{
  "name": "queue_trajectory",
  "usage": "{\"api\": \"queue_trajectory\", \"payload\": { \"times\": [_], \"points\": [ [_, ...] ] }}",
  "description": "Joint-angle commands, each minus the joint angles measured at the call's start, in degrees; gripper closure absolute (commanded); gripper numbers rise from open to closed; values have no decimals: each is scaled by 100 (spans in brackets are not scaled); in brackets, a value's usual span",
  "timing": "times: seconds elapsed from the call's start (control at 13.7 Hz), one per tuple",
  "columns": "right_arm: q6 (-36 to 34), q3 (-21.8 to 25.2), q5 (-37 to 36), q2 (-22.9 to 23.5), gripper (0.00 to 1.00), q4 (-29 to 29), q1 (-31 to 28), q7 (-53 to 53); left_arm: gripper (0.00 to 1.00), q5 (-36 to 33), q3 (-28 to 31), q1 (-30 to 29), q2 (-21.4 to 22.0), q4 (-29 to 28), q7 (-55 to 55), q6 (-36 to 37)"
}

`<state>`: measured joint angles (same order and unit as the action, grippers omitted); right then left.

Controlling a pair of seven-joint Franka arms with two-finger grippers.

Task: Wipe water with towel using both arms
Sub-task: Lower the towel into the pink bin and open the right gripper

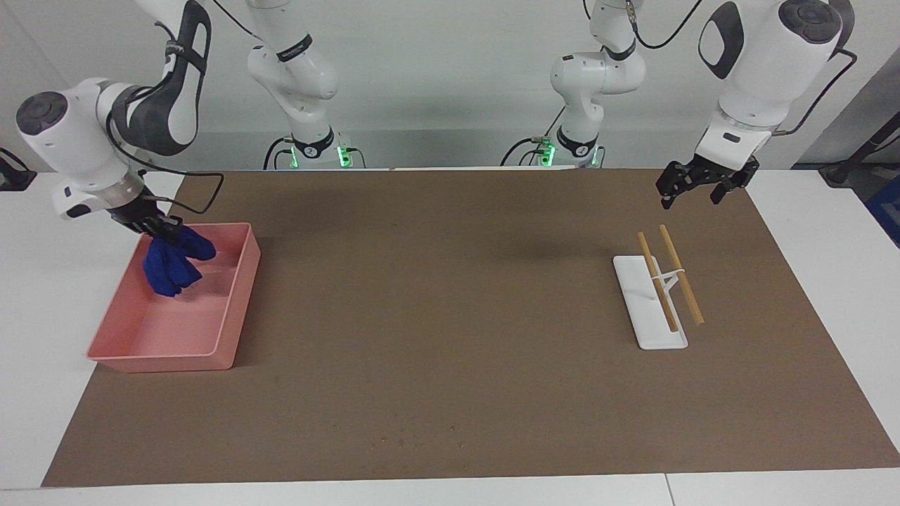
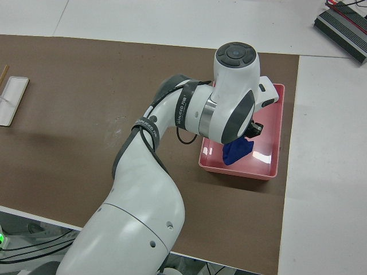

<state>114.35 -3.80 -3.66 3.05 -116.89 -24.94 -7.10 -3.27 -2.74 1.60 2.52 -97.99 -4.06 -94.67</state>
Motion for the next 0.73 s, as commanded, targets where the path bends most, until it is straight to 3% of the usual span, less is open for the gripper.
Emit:
{"api": "queue_trajectory", "payload": {
  "times": [0.0, 0.15, 0.22, 0.29, 0.66],
  "points": [
    [350, -86, -118, -7, 100, -368, -72, -116, 0, -25, 28, 51, 91, 121, 143, 168],
    [457, -86, -118, -15, 96, -545, -98, -116, 0, 168, 54, 86, 82, 149, 143, 151],
    [413, -86, -118, -7, 25, -520, -107, -98, 0, 169, 46, 69, 91, 140, 143, 151],
    [396, -86, -109, -15, 0, -484, -116, -116, 0, 169, 54, 42, 91, 140, 151, 151],
    [-508, -400, -21, -296, 0, 358, -19, -63, 0, 169, 63, 33, 100, 114, 152, 107]
  ]
}}
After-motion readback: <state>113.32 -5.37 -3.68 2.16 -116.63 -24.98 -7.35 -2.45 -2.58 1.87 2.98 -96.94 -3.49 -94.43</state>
